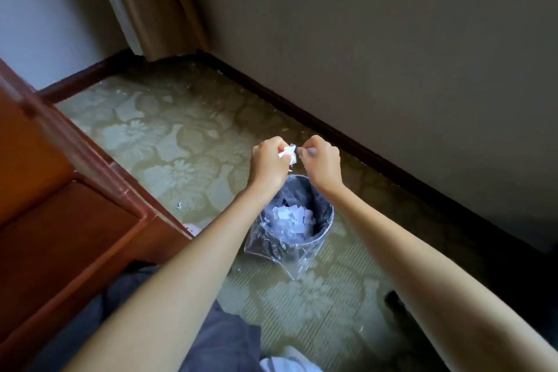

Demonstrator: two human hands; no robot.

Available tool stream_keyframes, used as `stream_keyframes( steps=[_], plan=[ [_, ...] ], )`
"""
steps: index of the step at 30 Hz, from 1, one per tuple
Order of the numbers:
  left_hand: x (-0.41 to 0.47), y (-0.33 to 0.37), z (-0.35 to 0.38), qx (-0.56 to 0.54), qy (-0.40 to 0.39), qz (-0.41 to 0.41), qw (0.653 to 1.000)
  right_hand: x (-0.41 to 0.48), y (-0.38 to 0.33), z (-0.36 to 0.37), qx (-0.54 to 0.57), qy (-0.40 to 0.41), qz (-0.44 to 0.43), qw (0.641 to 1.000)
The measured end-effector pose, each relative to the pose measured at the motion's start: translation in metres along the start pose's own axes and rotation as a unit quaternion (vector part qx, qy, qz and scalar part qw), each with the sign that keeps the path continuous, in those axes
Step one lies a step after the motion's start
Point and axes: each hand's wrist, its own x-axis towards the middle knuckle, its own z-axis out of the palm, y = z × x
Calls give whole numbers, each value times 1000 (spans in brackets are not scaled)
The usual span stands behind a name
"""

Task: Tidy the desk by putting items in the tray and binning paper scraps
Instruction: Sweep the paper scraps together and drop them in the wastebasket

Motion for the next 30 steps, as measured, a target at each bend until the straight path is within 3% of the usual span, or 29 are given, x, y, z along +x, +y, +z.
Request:
stream_keyframes(
  steps=[10, 15, 20, 30],
  plan=[
    [57, -70, 90, 106, -158, -116, 975, 42, 106, 57, -124, -105, 117, 980],
    [73, -116, 121, 138, -199, -175, 955, 58, 145, 94, -165, -162, 147, 962],
    [84, -140, 150, 144, -237, -192, 941, 71, 172, 120, -171, -180, 168, 954],
    [63, -170, 166, 154, -412, -150, 886, 70, 195, 137, -128, -233, 190, 945]
  ],
)
